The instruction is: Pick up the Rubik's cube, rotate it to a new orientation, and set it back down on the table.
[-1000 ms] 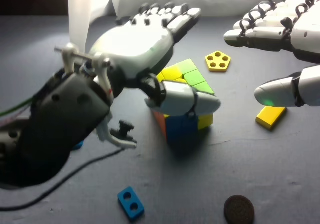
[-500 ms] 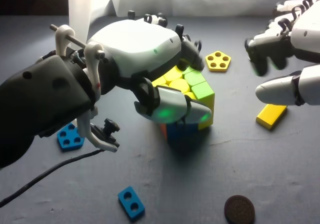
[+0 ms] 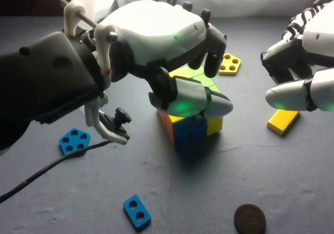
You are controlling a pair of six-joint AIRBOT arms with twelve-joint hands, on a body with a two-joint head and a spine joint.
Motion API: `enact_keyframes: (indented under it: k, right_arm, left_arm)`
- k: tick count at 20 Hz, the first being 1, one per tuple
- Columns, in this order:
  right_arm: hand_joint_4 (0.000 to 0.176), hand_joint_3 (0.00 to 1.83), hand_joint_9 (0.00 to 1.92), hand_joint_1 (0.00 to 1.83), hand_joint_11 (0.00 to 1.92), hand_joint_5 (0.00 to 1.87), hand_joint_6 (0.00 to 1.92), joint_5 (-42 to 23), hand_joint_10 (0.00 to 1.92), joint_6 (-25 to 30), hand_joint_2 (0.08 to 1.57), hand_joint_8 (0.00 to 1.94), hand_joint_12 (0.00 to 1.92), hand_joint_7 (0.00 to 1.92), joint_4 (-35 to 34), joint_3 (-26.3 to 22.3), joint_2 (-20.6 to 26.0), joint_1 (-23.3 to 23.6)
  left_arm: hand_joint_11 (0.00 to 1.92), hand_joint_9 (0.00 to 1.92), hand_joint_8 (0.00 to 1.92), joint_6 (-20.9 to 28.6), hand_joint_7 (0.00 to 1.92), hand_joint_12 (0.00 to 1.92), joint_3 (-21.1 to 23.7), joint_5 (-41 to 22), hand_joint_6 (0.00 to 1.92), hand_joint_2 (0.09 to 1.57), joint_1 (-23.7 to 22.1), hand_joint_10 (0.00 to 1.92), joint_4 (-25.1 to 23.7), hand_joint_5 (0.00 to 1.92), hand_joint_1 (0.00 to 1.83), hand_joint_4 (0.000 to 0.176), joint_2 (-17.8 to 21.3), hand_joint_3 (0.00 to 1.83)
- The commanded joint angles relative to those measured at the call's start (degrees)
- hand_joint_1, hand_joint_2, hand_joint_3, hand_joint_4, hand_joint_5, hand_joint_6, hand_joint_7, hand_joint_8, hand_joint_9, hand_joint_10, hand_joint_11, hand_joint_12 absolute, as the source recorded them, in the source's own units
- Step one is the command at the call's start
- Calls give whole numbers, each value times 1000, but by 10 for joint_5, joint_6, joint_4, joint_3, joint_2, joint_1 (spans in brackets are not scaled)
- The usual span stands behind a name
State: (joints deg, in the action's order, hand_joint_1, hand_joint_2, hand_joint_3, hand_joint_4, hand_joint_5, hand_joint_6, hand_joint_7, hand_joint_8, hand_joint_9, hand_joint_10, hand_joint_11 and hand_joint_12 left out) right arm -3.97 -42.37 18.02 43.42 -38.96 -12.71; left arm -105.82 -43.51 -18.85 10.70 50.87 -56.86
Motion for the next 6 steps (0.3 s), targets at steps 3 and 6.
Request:
enact_keyframes:
  k: [3, 6]
  right_arm:
    - [0, 0, 575, 10, 454, 570, 1458, -59, 1856, -2, 1316, 1609, 1921, 724, -4, -2, 1, 6]
    - [0, 0, 581, 1, 450, 603, 1419, -59, 1832, -2, 1308, 1563, 1921, 745, -4, -2, 1, 6]
  left_arm:
    - [304, 480, 1515, -41, 540, 1880, 4, -34, 1057, 1123, -24, 1691, 18, 593, 542, 0, 7, 2]
    - [307, 492, 1475, -47, 559, 1873, 5, -28, 1018, 1114, -29, 1654, 18, 608, 565, 0, 10, 0]
